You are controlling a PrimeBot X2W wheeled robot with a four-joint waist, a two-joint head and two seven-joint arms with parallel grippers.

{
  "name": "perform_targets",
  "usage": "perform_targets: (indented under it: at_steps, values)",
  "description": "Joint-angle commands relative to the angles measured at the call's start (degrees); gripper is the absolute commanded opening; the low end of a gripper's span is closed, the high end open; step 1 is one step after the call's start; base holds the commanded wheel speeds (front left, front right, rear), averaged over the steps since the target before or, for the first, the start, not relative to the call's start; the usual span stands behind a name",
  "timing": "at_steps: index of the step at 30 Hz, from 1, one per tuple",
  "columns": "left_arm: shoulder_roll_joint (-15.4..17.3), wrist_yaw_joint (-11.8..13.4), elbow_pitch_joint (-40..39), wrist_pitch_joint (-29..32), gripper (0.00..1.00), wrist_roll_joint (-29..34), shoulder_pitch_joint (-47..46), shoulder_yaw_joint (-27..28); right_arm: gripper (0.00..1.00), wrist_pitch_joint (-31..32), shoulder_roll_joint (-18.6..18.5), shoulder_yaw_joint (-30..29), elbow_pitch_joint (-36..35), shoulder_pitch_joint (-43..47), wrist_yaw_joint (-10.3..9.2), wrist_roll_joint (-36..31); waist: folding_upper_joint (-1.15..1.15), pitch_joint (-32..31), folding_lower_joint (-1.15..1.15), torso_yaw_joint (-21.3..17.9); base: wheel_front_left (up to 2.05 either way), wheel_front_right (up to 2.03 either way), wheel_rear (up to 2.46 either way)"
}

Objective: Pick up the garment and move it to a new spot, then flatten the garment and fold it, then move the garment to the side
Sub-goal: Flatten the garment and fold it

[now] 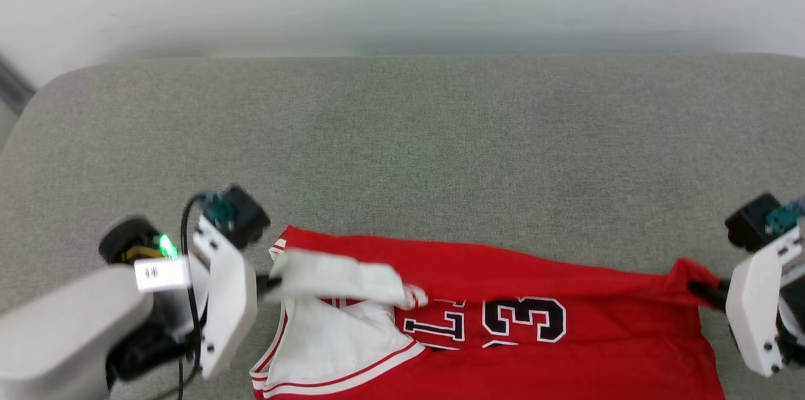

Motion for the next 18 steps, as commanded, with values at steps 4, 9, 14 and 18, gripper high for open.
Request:
perform_targets:
  at_steps: [4,9,14,18]
  values:
    - [0.57,1.81,-0.83,-1.87,0.00,-0.91,7.10,-0.16,0.00,-0.99,0.23,-1.12,-0.83,5.60,-0.02,0.14,0.00,-0.24,0.01,-0.17,0.00,0.00,0.00]
    - [-1.31,2.47,1.16,-3.80,0.00,-0.63,13.04,-0.23,0.00,-0.20,1.30,-0.98,0.05,8.83,-0.03,-1.48,0.00,1.35,0.01,-0.65,0.00,0.00,0.00]
    - [-3.05,2.15,4.24,-4.59,0.00,-0.29,15.37,-0.26,0.00,-0.43,3.39,-0.87,2.56,9.77,-0.03,-2.25,0.00,2.10,0.01,-0.87,0.00,0.00,0.00]
    - [-3.43,4.52,4.18,-10.52,1.00,0.91,15.78,1.89,1.00,-3.71,3.55,-3.05,1.10,8.82,-0.02,-2.23,0.00,0.45,0.01,-0.88,0.00,0.00,0.00]
